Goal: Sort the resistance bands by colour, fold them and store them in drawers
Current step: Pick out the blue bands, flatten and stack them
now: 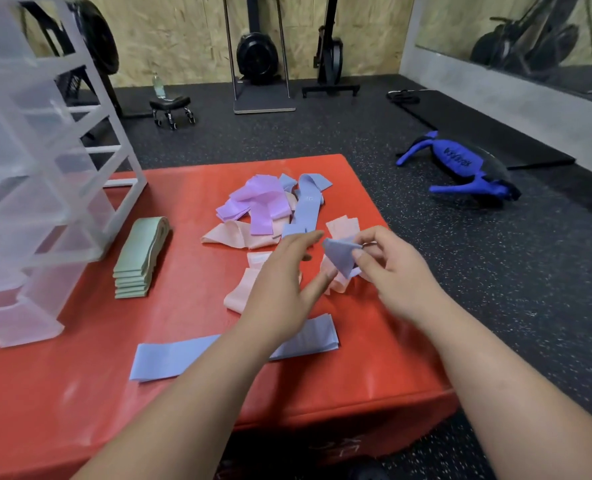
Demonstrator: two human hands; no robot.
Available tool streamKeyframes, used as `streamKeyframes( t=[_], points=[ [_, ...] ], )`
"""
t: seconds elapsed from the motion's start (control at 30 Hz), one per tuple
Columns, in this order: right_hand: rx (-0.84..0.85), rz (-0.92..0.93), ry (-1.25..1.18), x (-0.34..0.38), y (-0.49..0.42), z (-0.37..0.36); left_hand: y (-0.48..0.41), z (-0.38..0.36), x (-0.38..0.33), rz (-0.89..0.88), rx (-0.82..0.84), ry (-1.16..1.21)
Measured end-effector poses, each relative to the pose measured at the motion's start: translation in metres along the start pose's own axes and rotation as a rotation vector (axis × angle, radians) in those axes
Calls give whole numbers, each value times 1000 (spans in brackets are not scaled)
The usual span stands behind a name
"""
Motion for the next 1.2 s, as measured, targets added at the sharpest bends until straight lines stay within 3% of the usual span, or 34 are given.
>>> streamKeyframes(
  t=[0.2, 0.4, 0.6, 0.8, 1.0, 1.2],
  points=[
    [-5, 34, -133, 8, -4, -16, -2, 12, 13, 191, -27, 147],
    [152, 45, -153, 4, -8, -34, 1, 29, 22, 298, -91, 475],
    [78, 90, -153, 15, -14, -34, 6, 43, 25, 359, -57, 623],
    [102, 157, 60, 31, -15, -48, 13, 70, 33, 309, -44, 396],
    [141, 206, 314, 38, -21, -70, 27, 86, 29, 265, -14, 513],
    [89, 137, 582, 28, -28, -67, 41, 117, 47, 305, -199, 356]
  ],
)
Point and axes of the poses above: each hand's wrist, its own y-axis away from the middle knuckle, its own z-axis out of the back of the hand, x = y × z, the point moved 6 cm from there along -y, towards the middle knuckle, and after that the axes turned 10 degrees about x, right-handed, at the moved point
